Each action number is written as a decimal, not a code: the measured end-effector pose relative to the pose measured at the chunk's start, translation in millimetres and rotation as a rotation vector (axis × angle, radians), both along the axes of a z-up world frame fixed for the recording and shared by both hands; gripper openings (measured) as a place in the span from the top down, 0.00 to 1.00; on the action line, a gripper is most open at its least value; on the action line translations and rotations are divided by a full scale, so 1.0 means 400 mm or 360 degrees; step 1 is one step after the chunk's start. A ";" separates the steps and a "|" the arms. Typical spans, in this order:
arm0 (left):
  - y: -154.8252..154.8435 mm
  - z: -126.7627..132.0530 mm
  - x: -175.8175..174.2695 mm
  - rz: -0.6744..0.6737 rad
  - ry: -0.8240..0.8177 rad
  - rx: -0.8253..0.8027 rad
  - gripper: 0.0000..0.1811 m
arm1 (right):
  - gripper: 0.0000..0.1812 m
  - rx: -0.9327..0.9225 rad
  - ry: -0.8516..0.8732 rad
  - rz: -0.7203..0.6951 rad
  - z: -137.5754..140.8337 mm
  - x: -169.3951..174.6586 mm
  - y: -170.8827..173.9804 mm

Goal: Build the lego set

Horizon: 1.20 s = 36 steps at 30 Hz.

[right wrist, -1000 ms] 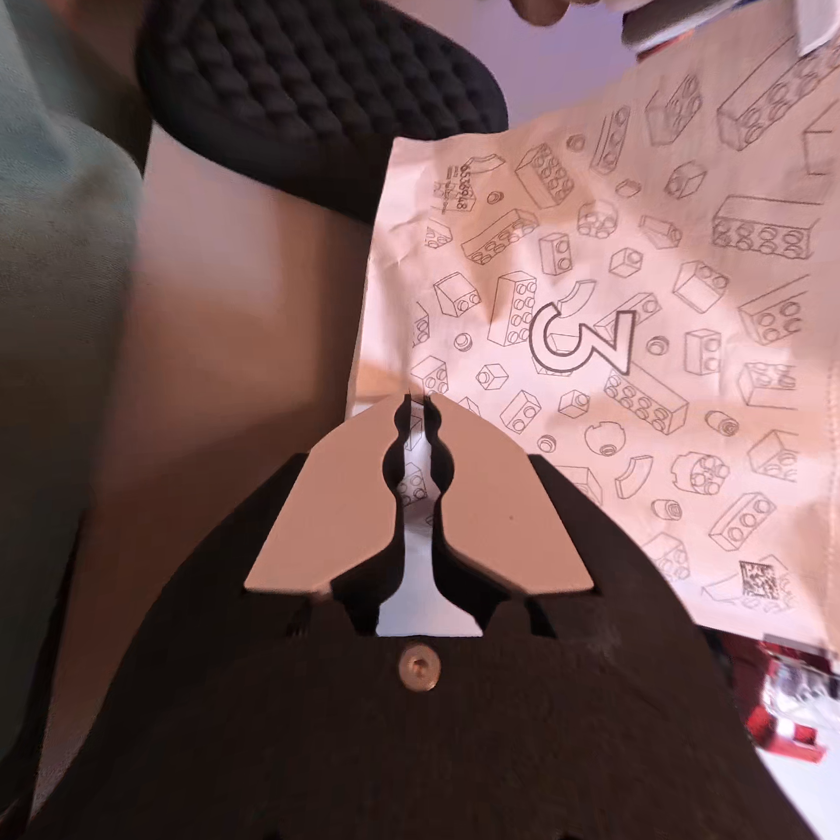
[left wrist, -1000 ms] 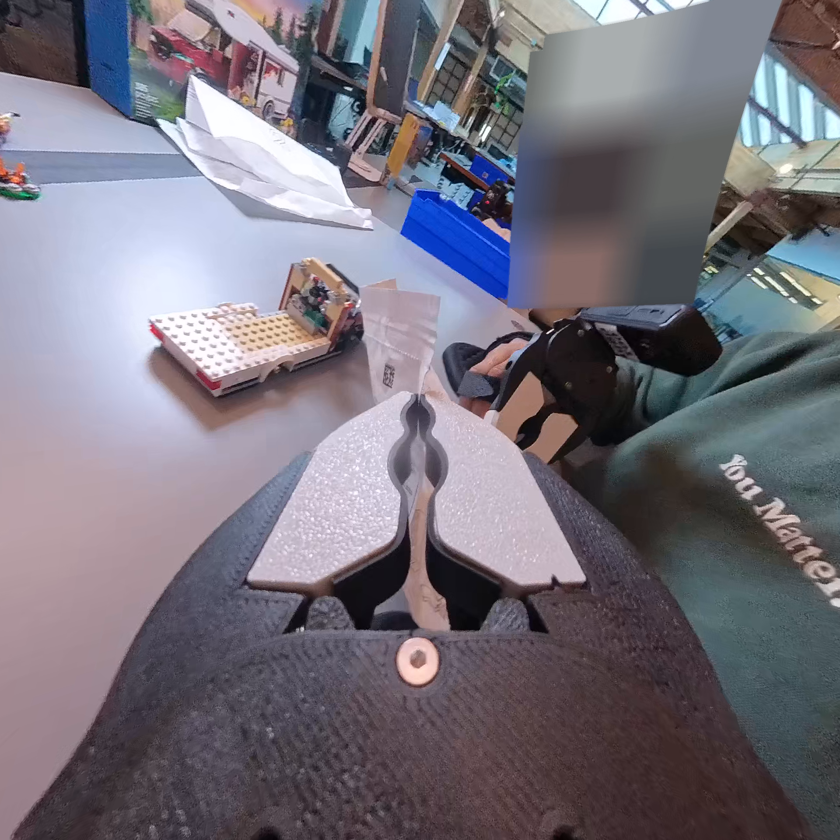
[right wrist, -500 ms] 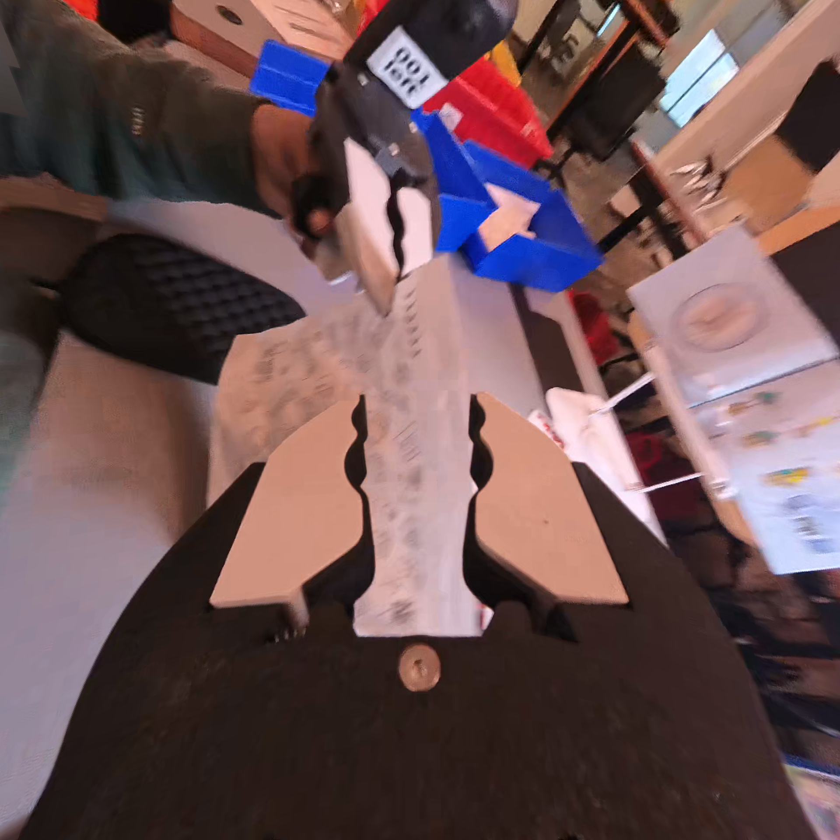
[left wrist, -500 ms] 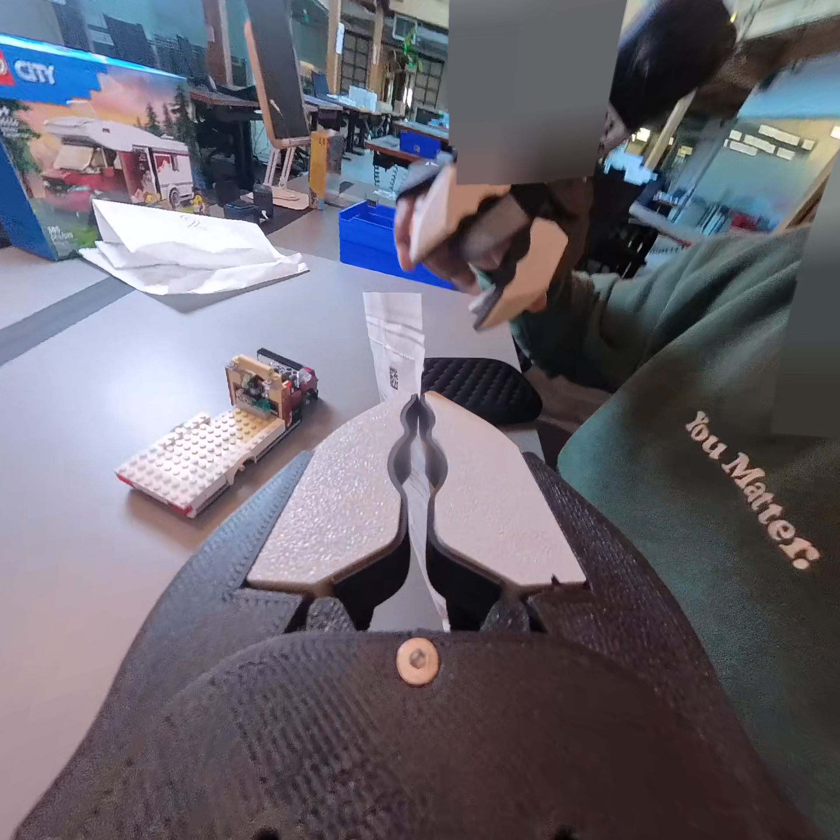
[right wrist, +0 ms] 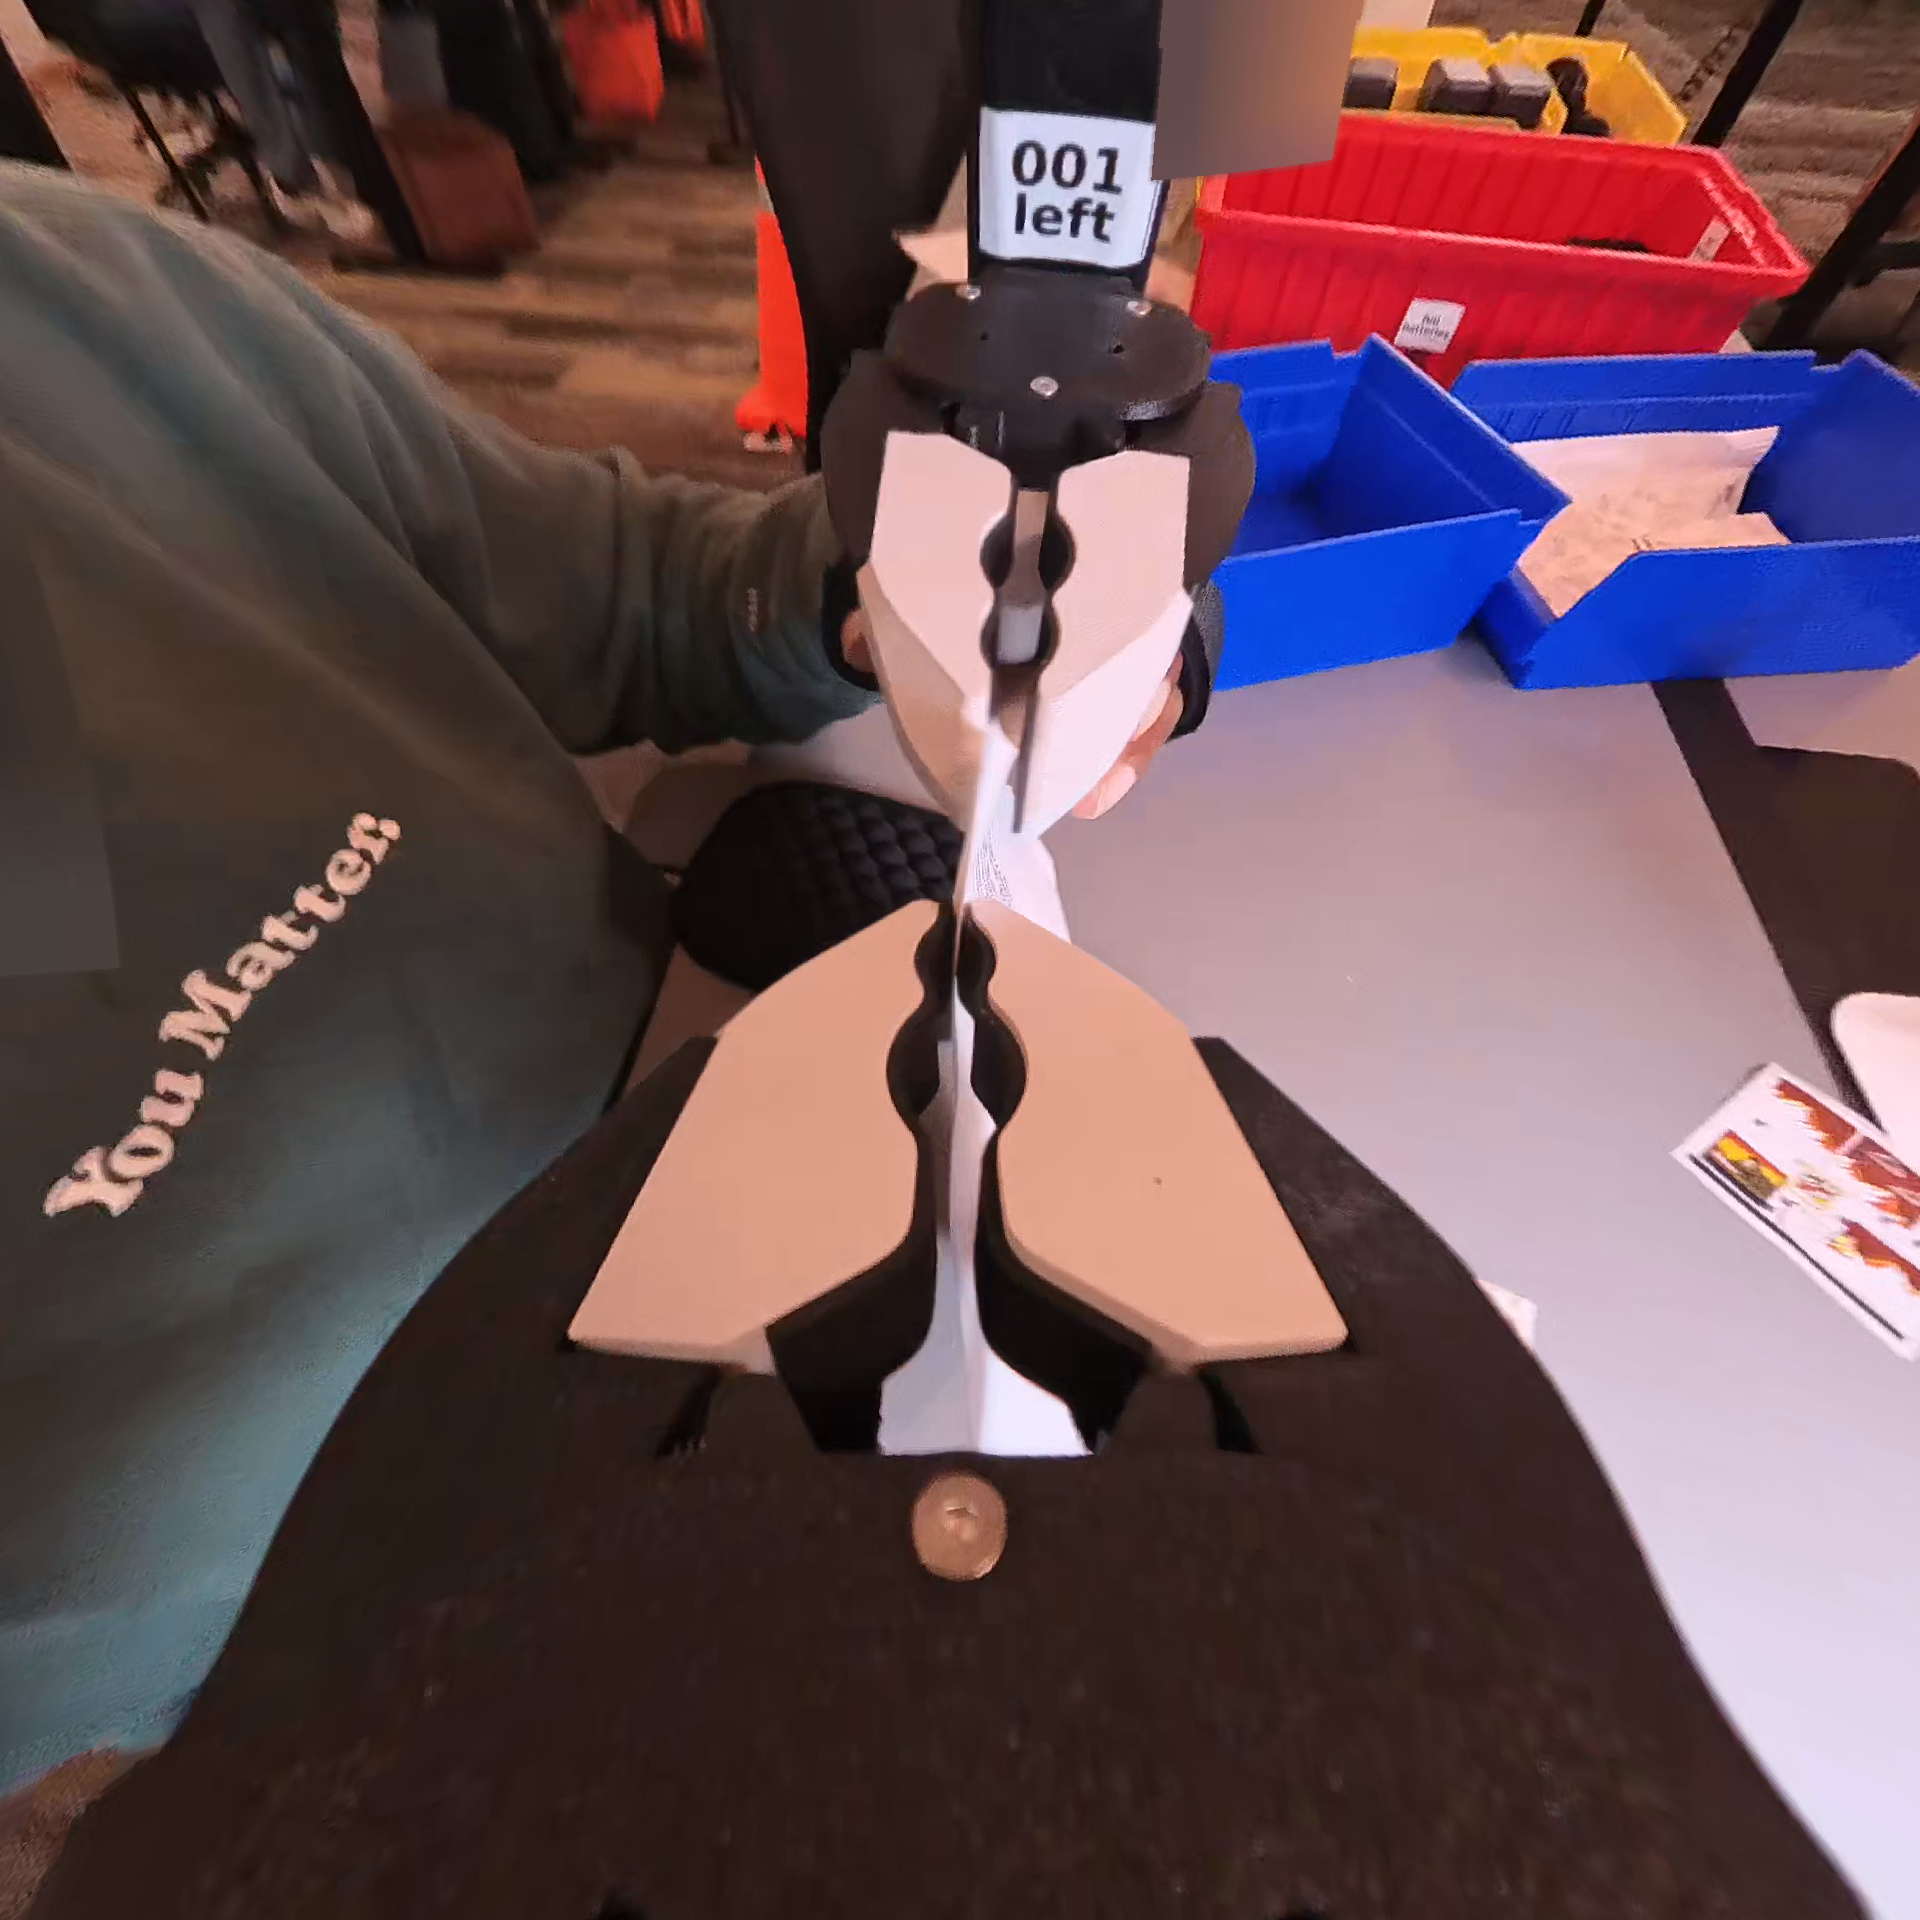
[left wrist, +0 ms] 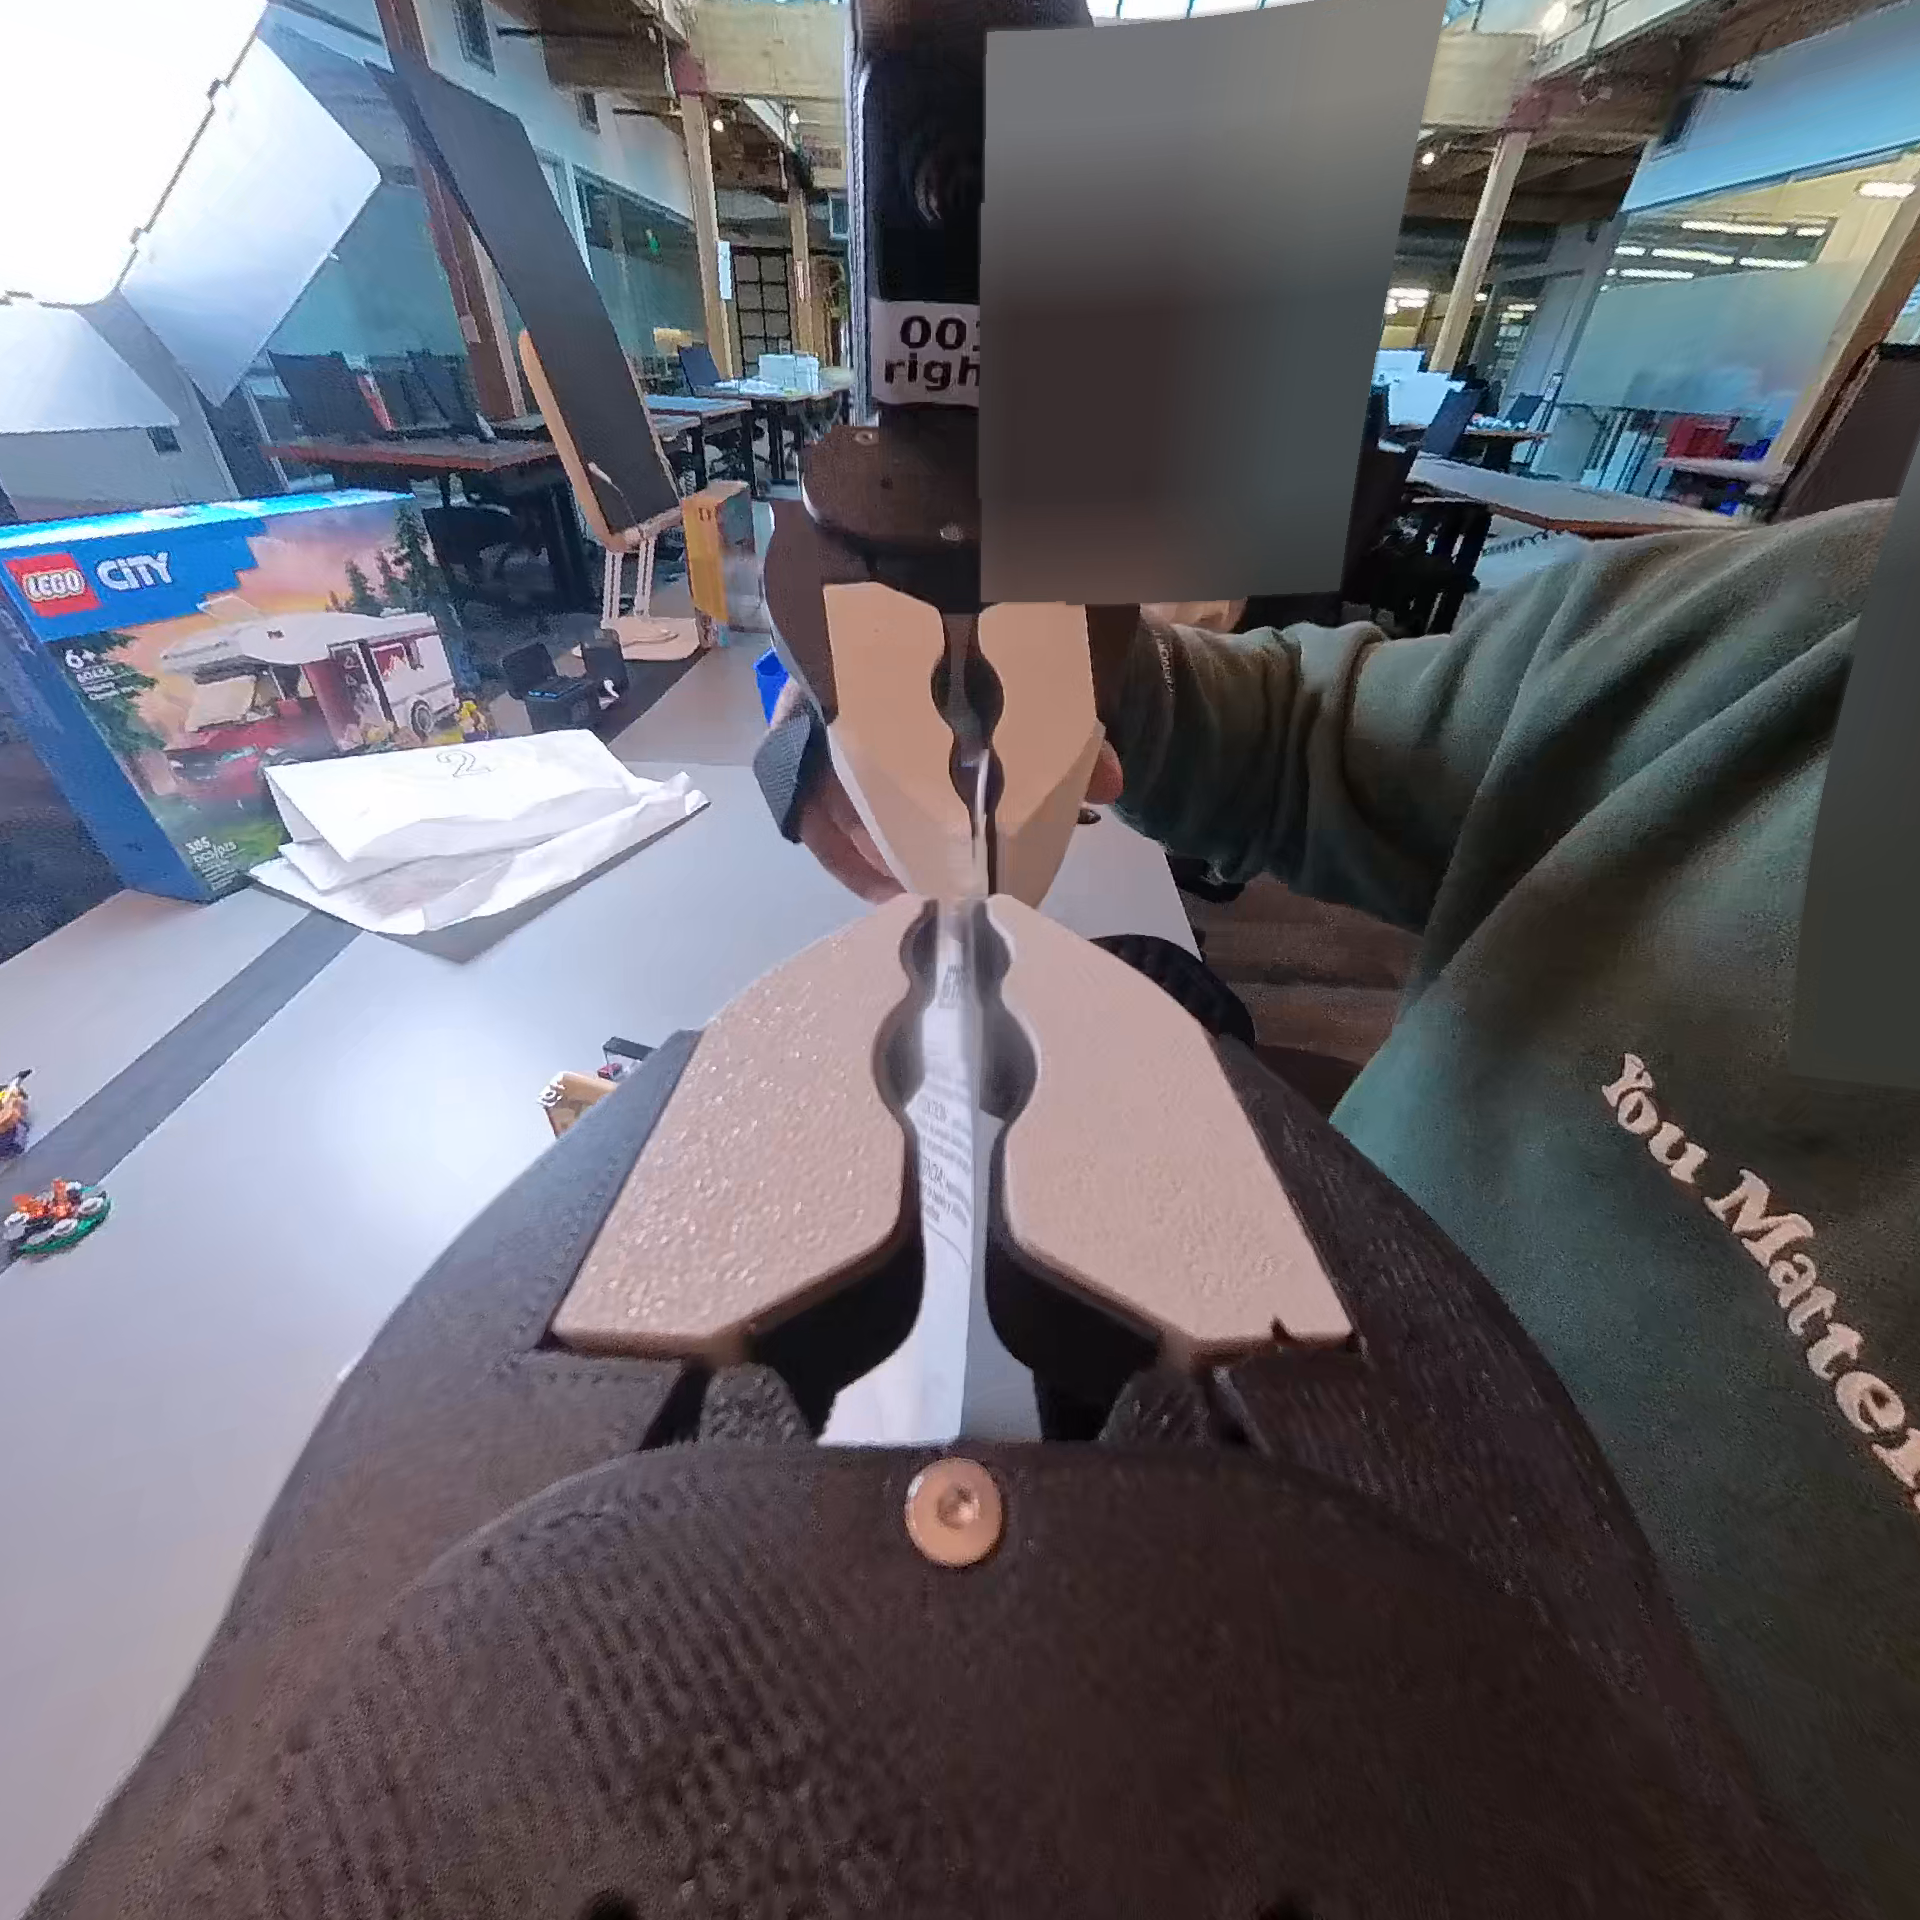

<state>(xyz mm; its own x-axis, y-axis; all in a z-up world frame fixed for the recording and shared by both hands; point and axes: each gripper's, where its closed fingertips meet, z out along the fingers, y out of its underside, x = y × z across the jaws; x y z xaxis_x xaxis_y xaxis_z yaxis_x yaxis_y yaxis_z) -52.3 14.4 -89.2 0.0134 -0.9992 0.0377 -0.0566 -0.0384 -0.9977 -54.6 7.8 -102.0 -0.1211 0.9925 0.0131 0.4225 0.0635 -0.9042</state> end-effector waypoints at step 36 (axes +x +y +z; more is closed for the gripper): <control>-0.025 -0.048 0.091 -0.0104 0.0455 0.0016 1.00 | 0.99 0.0648 -0.0945 0.0025 -0.007 0.076 -0.007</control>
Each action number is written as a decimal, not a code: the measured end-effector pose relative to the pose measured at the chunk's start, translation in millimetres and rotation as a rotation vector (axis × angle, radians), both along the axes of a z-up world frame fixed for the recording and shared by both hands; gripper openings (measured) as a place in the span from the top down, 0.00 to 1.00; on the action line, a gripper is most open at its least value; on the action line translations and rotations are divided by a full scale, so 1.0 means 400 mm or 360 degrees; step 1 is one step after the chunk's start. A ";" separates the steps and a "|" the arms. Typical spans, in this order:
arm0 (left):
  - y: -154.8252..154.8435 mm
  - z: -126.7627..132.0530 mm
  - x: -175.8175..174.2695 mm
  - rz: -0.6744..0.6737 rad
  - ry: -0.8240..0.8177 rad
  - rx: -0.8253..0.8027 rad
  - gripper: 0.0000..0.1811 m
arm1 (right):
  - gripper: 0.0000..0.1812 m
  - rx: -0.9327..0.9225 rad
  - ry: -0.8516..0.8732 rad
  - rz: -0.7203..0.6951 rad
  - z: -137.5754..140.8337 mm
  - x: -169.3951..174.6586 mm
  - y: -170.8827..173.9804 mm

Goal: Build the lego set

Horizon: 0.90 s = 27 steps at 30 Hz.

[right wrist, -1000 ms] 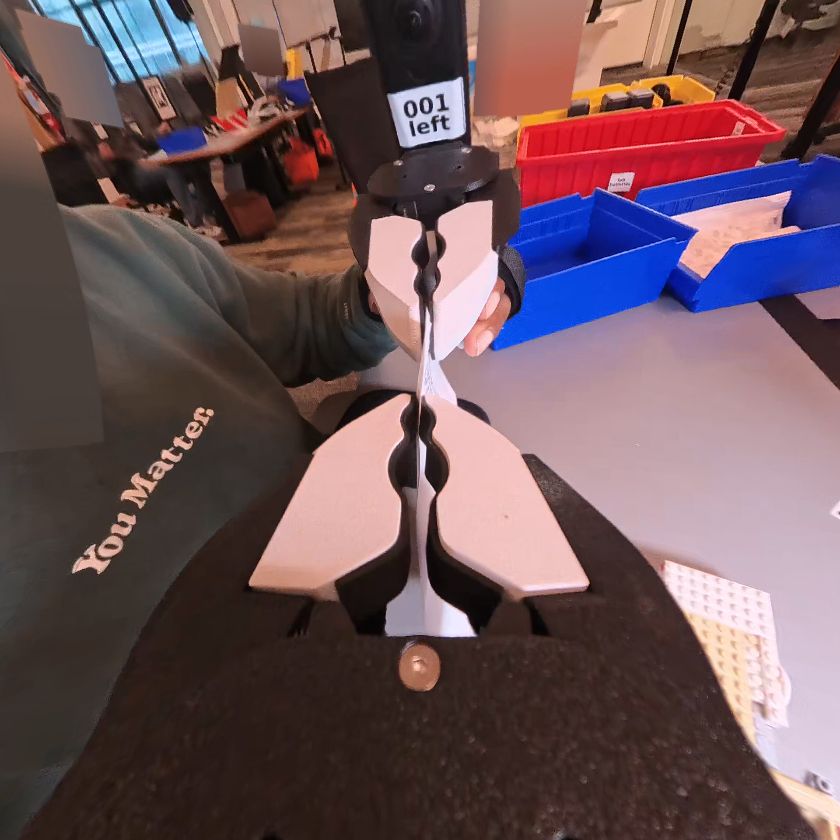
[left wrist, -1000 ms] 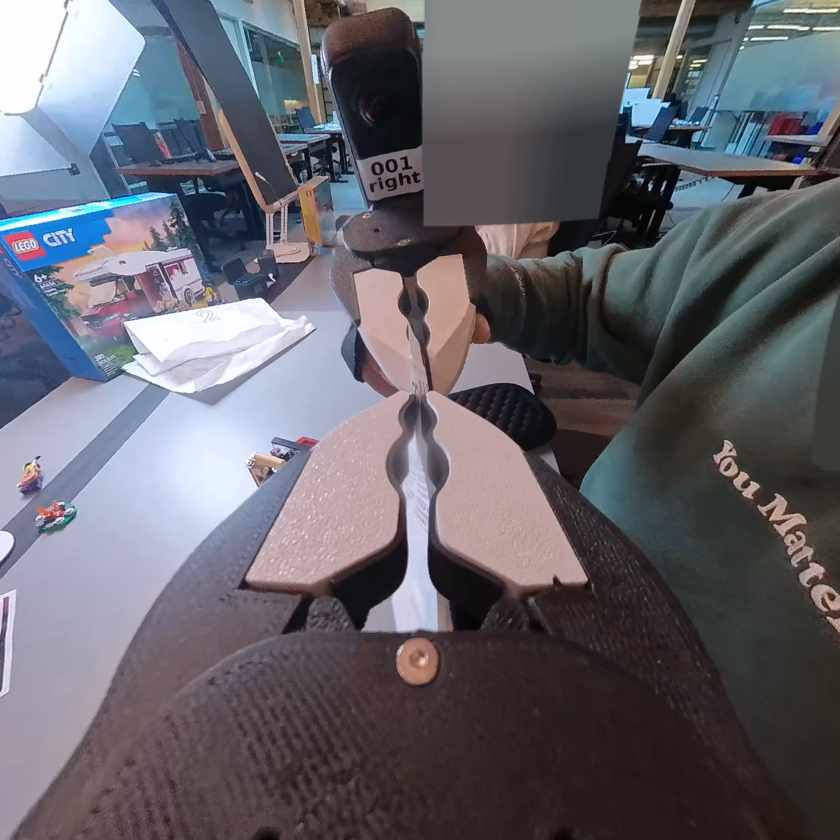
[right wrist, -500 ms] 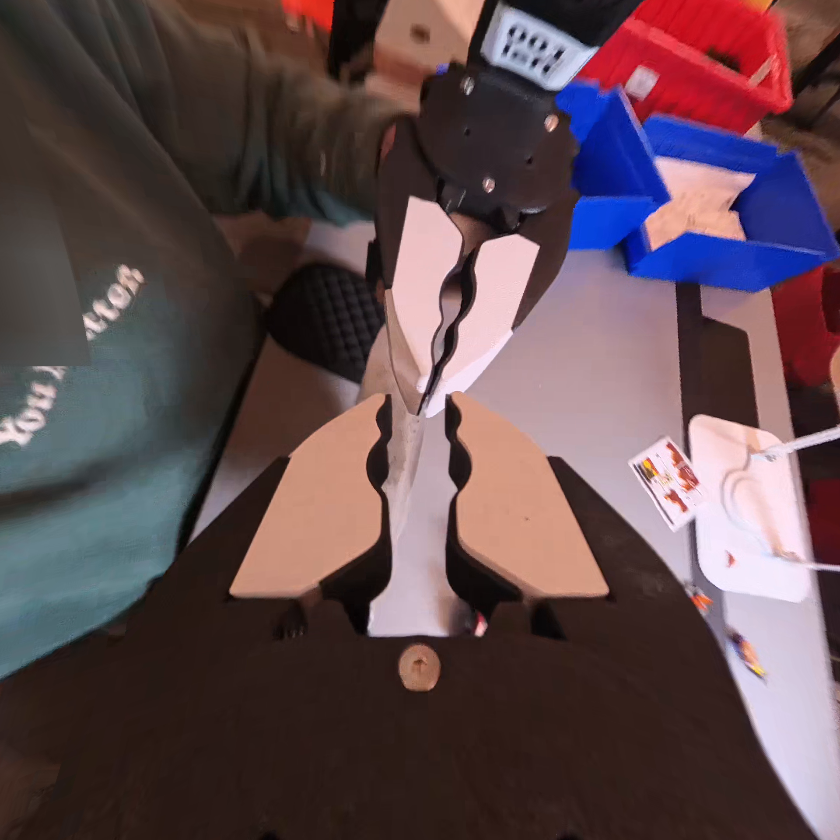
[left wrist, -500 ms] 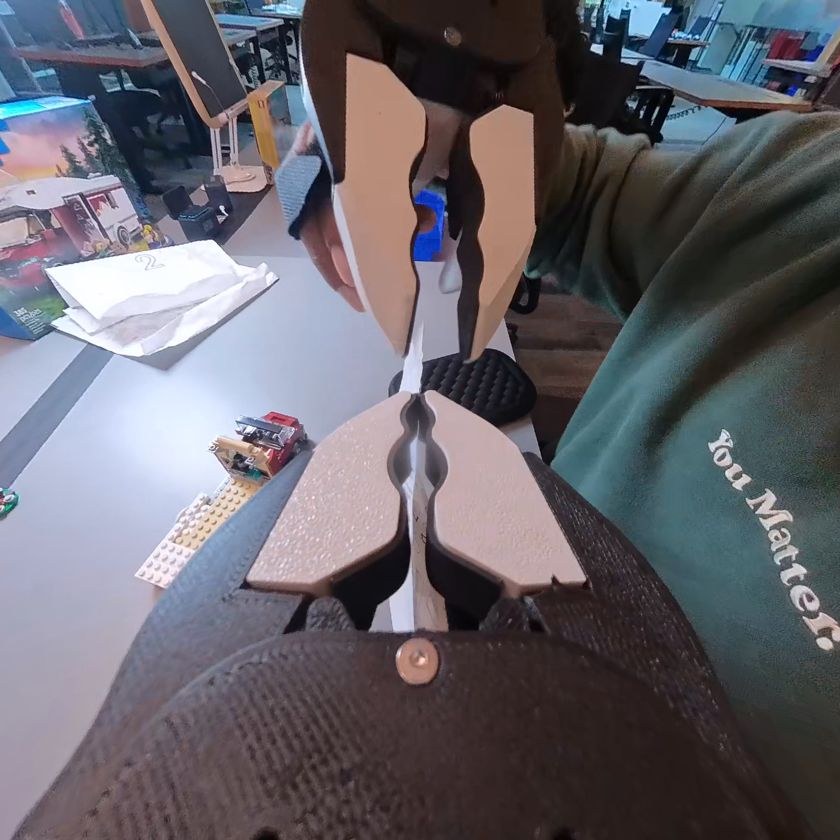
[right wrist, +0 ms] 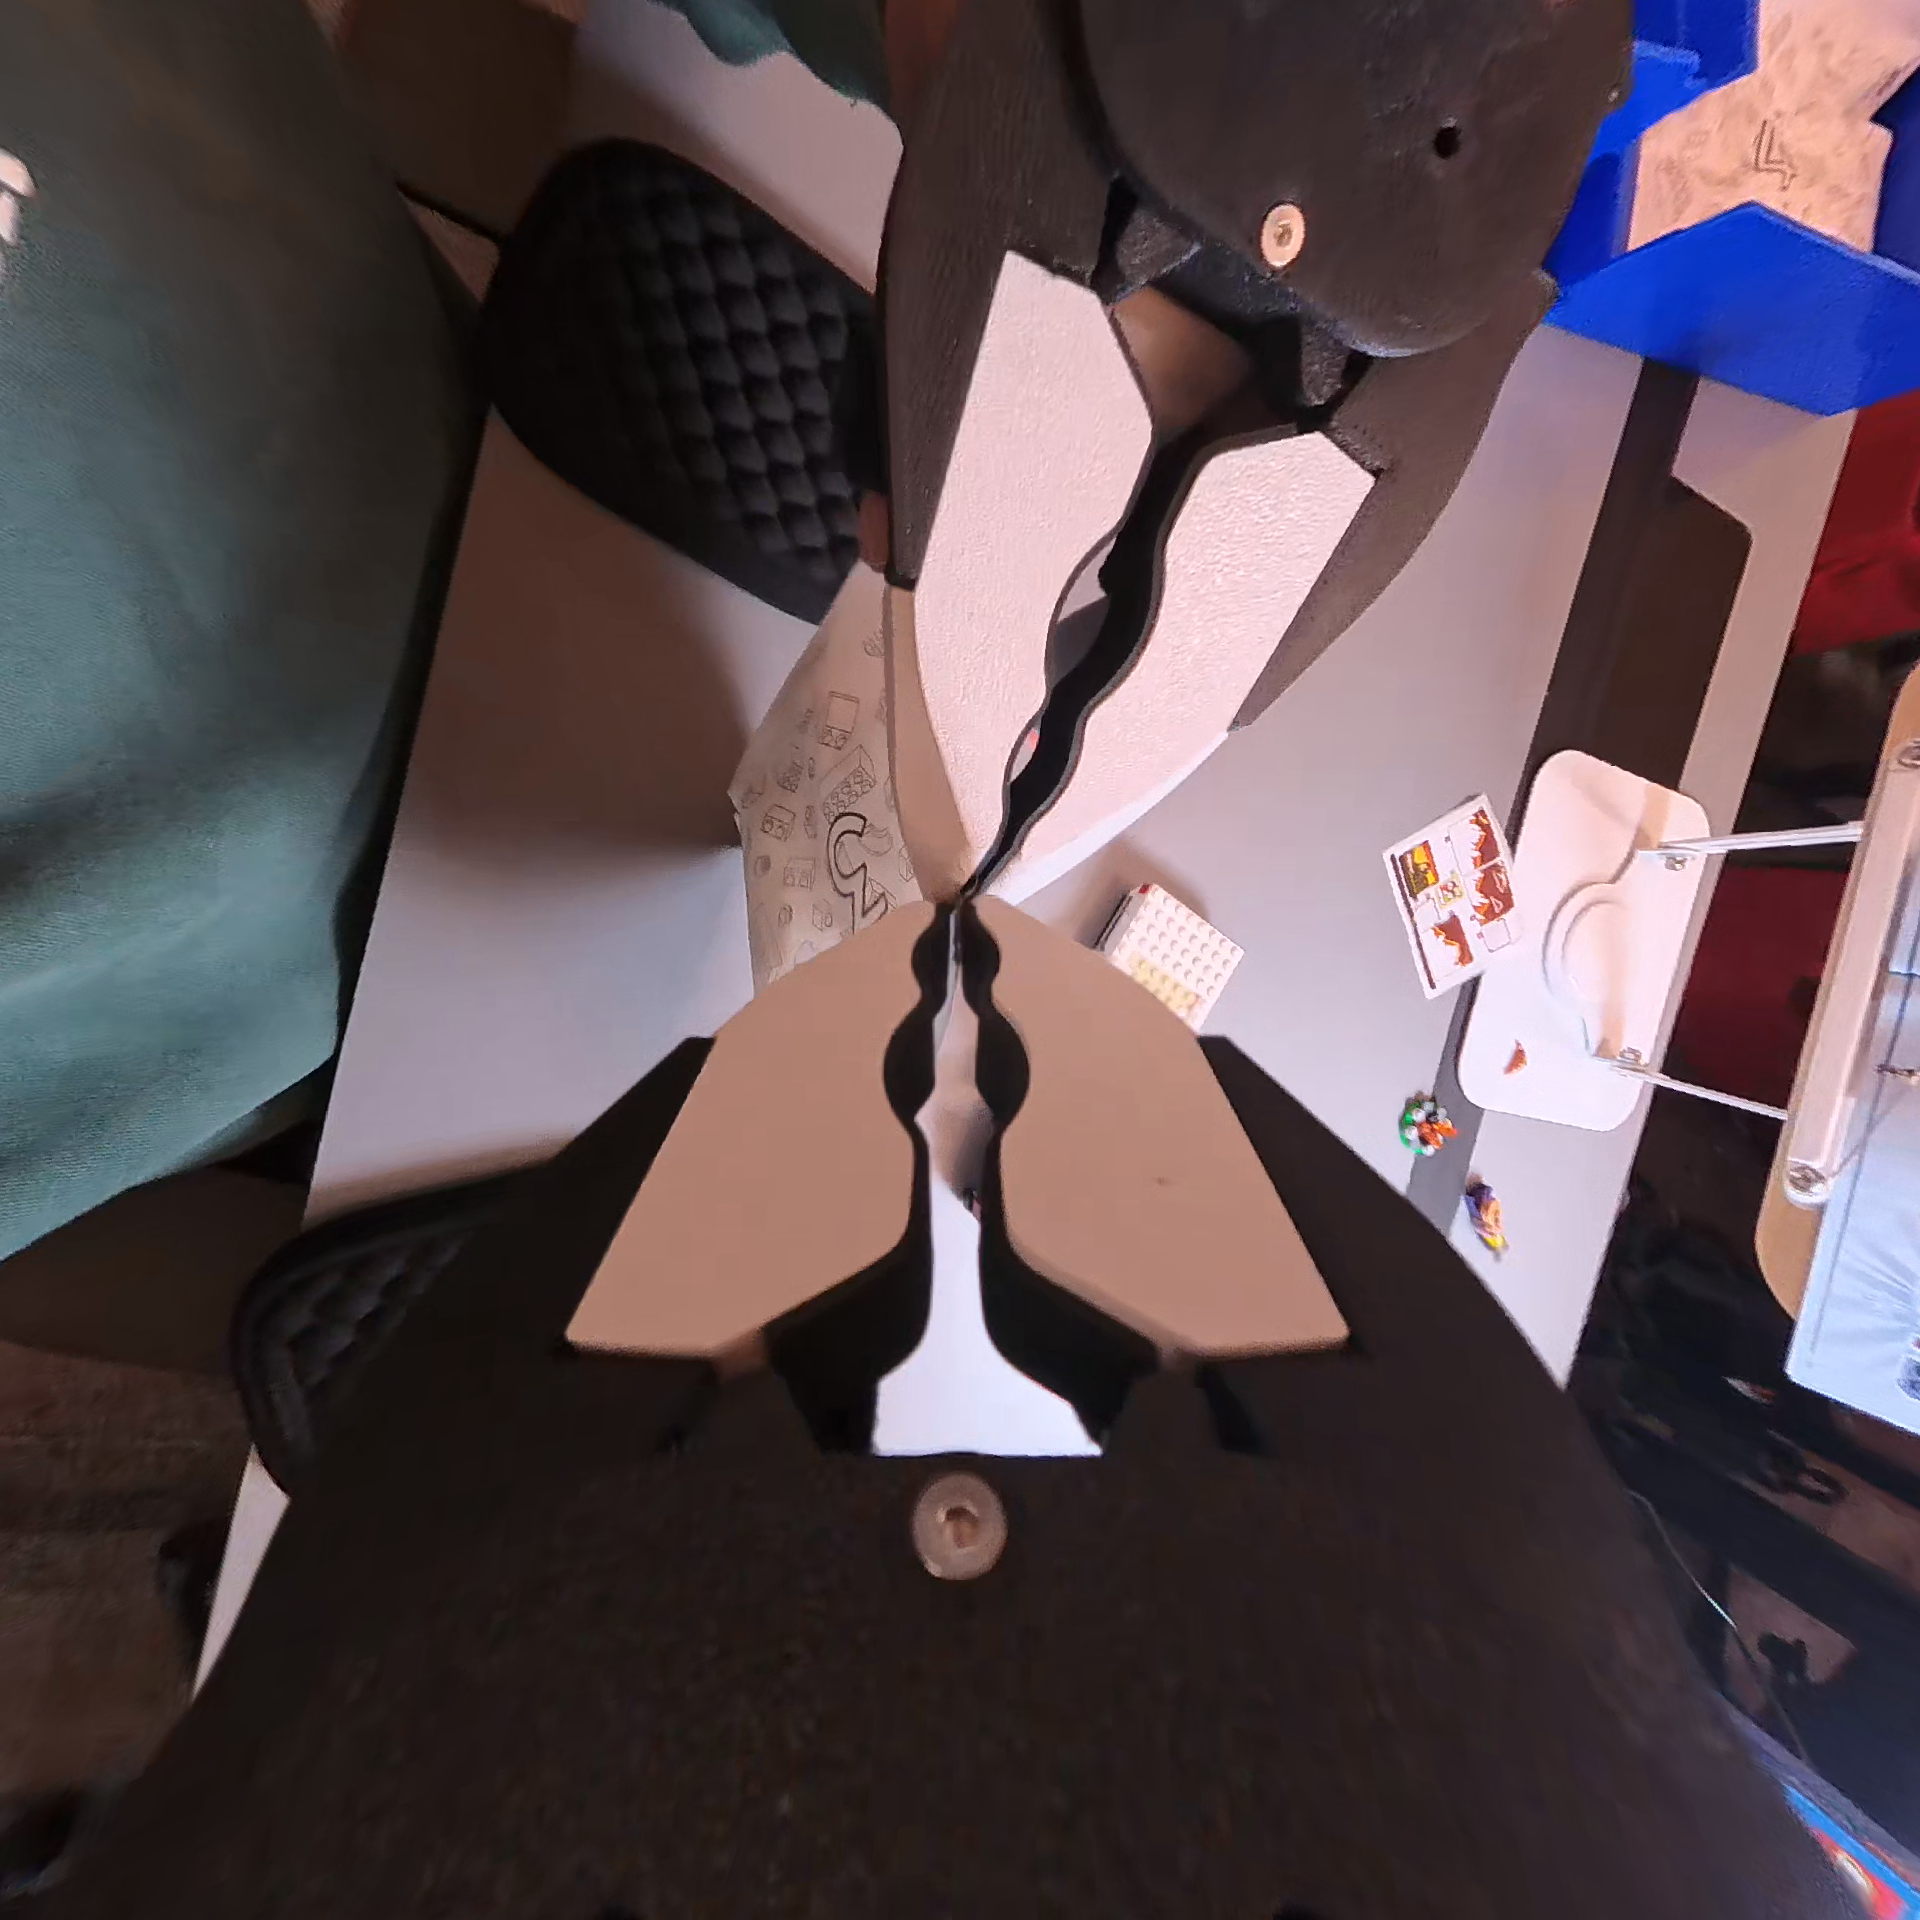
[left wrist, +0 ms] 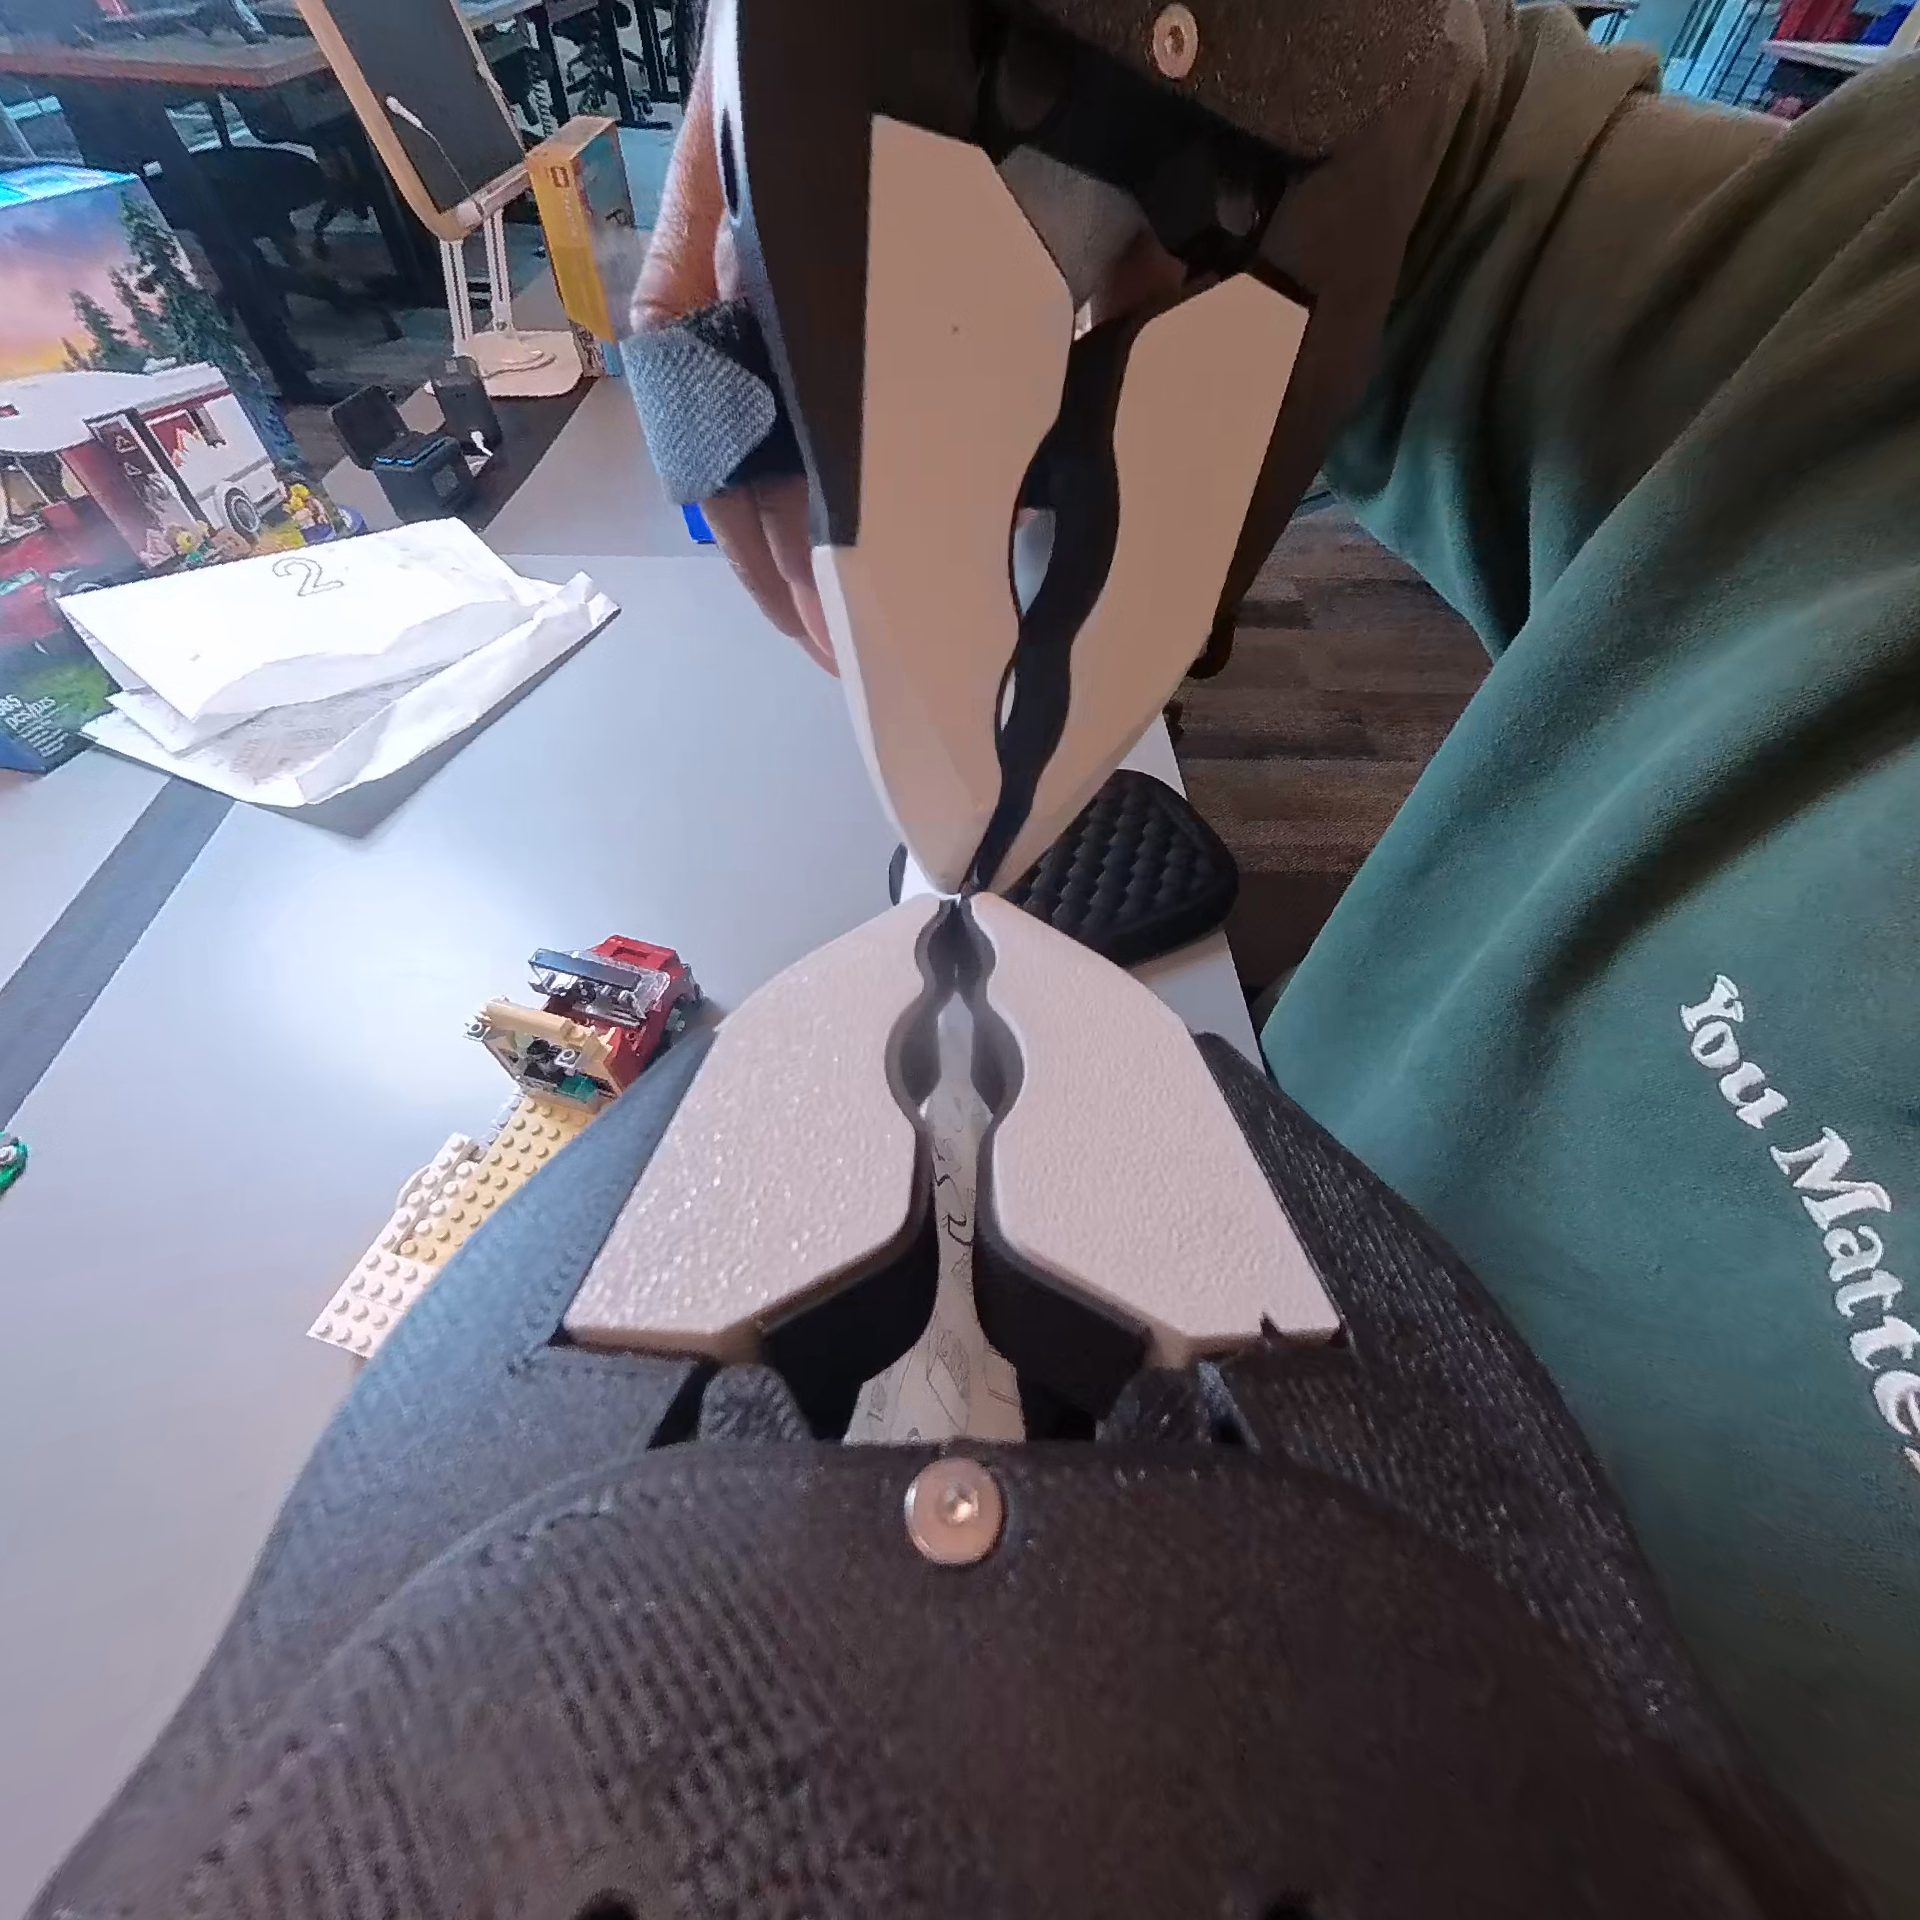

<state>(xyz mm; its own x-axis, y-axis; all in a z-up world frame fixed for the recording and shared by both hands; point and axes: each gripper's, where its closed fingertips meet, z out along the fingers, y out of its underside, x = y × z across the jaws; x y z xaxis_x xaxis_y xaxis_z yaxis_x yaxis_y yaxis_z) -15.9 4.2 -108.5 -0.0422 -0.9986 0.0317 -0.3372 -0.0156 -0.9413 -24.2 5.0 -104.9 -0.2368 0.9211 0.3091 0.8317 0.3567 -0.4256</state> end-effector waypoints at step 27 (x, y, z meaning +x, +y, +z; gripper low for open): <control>0.016 -0.021 -0.057 -0.0083 -0.0181 -0.0318 1.00 | 1.00 0.0521 0.0296 0.0243 -0.025 0.035 -0.034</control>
